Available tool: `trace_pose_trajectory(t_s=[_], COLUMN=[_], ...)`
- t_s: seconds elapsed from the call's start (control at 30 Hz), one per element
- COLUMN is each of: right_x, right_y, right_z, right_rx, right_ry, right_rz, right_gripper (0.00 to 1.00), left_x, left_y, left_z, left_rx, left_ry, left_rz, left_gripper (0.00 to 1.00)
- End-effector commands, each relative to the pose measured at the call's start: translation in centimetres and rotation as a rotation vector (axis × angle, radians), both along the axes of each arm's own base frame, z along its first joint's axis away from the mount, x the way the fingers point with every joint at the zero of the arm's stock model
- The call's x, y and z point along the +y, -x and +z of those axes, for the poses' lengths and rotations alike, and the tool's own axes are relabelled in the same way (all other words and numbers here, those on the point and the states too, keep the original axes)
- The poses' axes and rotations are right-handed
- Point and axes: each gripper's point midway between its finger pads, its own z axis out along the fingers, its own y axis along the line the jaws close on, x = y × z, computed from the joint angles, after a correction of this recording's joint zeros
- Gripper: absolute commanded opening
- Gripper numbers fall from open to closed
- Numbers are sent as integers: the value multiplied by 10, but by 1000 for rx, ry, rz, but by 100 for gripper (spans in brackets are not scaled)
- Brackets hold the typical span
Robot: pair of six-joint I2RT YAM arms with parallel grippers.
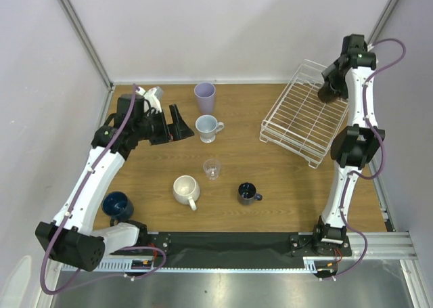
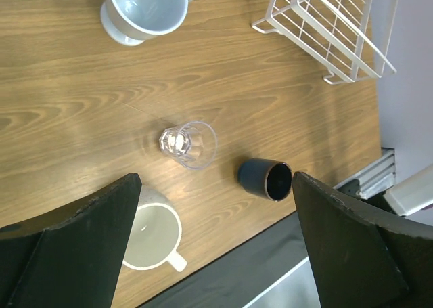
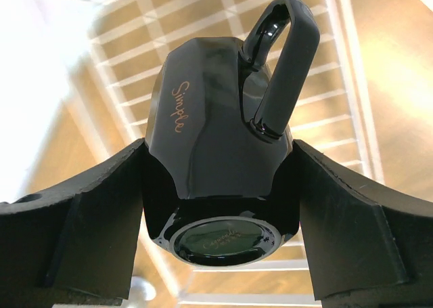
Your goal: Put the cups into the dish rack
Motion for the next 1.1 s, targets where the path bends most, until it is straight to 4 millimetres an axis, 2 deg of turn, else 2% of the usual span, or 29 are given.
trace_pose_trajectory(t_s=[0.0, 0.23, 0.43, 0.57, 0.77, 0.87, 0.93, 1.07], right_x=[-14, -19, -24, -31, -32, -30, -30, -29], right_y=[19, 14, 21, 24, 23, 22, 21, 19], right_z=[-4, -23, -52, -58, -66, -71, -75, -80], right_rx=[72, 122, 208, 226, 235, 238, 245, 250], right_ry=[44, 73, 46, 39, 8, -15, -20, -22], right_rz=[-33, -3, -13, -21, -18, -10, -6, -2], right_gripper=[0, 0, 0, 0, 1, 9, 19, 26], left_x=[6, 18, 20, 21, 21, 21, 22, 21], left_y=[-4, -16, -22, -20, -20, -20, -19, -17], left_z=[19, 11, 7, 4, 1, 0, -1, -3], left_rx=[-94, -81, -52, -38, -24, -25, -22, -13], left_ry=[-22, -23, -42, -47, -43, -41, -38, -33], left_rz=[-17, 46, 55, 59, 64, 71, 76, 78], left_gripper=[100, 100, 100, 99, 100, 100, 100, 100])
